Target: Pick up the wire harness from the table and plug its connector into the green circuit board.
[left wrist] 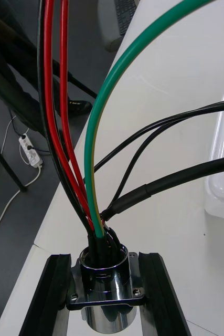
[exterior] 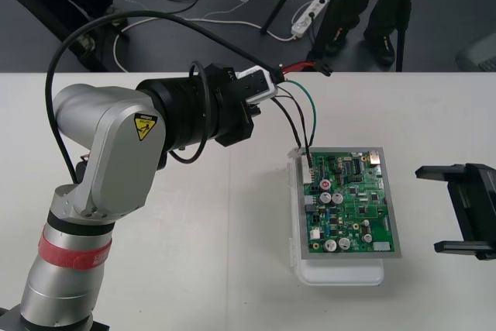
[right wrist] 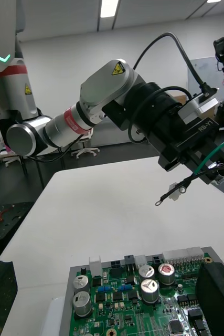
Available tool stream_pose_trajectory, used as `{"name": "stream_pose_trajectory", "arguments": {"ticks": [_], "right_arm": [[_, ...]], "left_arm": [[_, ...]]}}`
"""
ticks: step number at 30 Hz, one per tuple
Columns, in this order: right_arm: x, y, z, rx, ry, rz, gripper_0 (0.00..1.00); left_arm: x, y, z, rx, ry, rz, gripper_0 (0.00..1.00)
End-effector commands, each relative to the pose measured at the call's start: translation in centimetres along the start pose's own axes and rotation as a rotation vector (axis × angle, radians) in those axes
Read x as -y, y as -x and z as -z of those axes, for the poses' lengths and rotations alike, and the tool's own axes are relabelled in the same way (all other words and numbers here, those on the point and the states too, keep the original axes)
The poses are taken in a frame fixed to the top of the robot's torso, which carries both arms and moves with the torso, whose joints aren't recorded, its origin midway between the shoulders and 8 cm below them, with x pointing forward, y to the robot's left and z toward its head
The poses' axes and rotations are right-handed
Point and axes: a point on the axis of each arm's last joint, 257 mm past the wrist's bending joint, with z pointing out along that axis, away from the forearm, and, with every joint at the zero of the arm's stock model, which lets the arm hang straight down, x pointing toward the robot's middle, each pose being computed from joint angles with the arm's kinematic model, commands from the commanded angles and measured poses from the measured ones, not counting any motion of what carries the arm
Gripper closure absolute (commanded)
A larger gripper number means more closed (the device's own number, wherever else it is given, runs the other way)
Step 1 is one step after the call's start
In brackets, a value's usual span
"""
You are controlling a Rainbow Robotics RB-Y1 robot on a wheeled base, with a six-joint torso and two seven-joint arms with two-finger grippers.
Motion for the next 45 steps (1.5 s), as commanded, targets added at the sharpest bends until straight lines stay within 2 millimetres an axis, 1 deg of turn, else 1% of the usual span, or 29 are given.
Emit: {"name": "stream_pose_trajectory", "arguments": {"ticks": [1,5,10,11,18,23,26,36,40,45], "right_arm": [[1.7,2.6,1.5,-0.020,-0.066,0.003,0.00],[2.5,3.6,1.5,-0.038,-0.107,-0.035,0.00],[3.5,5.0,1.0,-0.071,-0.157,-0.069,0.00],[3.6,5.6,0.6,-0.074,-0.169,-0.076,0.00],[4.2,7.1,-1.2,-0.071,-0.250,-0.164,0.00],[4.7,7.6,-2.4,-0.056,-0.284,-0.228,0.00],[5.2,7.8,-3.1,-0.046,-0.309,-0.235,0.00],[7.7,8.6,-5.8,-0.018,-0.445,-0.275,0.00],[8.5,8.9,-6.7,0.007,-0.496,-0.345,0.00],[9.3,9.3,-7.5,0.023,-0.549,-0.392,0.00]], "left_arm": [[-1.0,1.8,0.9,0.055,0.051,-0.004,1.00],[-0.9,1.7,0.9,0.056,0.050,-0.001,1.00],[-1.0,1.8,0.9,0.057,0.051,0.000,1.00],[-1.0,1.8,0.9,0.055,0.051,-0.001,1.00],[-0.9,1.9,0.9,0.060,0.048,0.002,1.00],[-0.9,1.9,0.9,0.060,0.048,0.002,1.00],[-0.8,1.9,0.9,0.061,0.045,0.004,1.00],[-0.8,2.0,0.9,0.066,0.044,0.013,1.00],[-0.7,2.1,0.9,0.070,0.040,0.021,1.00],[-0.6,2.0,0.9,0.069,0.039,0.024,1.00]]}}
